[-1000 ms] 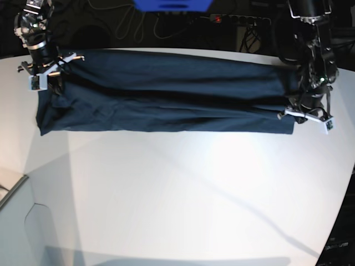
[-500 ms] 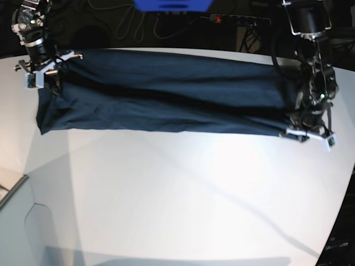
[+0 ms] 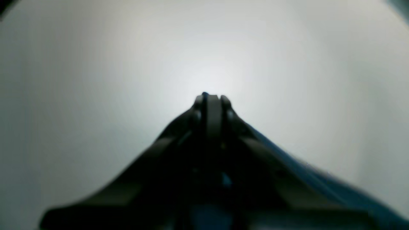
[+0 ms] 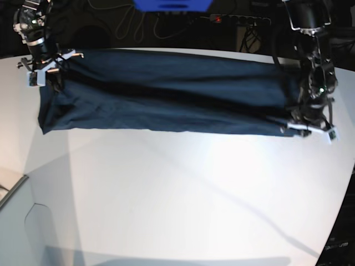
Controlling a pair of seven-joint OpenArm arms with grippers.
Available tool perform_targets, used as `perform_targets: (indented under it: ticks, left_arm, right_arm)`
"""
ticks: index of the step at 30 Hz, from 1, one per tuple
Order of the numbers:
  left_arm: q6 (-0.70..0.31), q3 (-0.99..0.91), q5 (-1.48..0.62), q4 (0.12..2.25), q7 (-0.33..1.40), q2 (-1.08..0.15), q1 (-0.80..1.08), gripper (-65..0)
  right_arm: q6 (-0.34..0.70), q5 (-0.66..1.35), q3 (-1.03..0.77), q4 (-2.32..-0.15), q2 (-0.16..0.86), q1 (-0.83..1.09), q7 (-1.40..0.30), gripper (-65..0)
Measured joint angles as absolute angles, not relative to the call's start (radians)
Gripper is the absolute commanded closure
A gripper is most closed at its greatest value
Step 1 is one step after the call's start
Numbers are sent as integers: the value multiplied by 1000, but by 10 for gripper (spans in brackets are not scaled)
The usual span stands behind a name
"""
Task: Layout the t-shirt on the table in an organized manner, then fold the t-shirt properly
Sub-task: 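Adjust grips on the strip ends and tuck the edges with both grippers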
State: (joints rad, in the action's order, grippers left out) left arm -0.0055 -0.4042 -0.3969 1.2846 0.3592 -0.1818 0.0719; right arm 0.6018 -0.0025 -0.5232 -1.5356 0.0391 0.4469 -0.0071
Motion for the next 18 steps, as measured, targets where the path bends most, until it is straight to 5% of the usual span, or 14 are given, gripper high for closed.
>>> perform_targets:
  ticks: [7, 13, 18]
  left_arm:
    - [-8, -398, -400, 1192, 152, -182, 98, 0]
    - [-188, -403, -392, 1184, 137, -183, 125, 0]
    - [-214, -410, -393, 1184, 137, -159, 144, 0]
  right_arm:
    - [602, -2, -516, -1530, 41, 447, -7, 0]
    - [602, -3, -516, -1488, 41, 441, -7, 0]
    - [601, -3, -514, -1460, 57, 430, -9, 0]
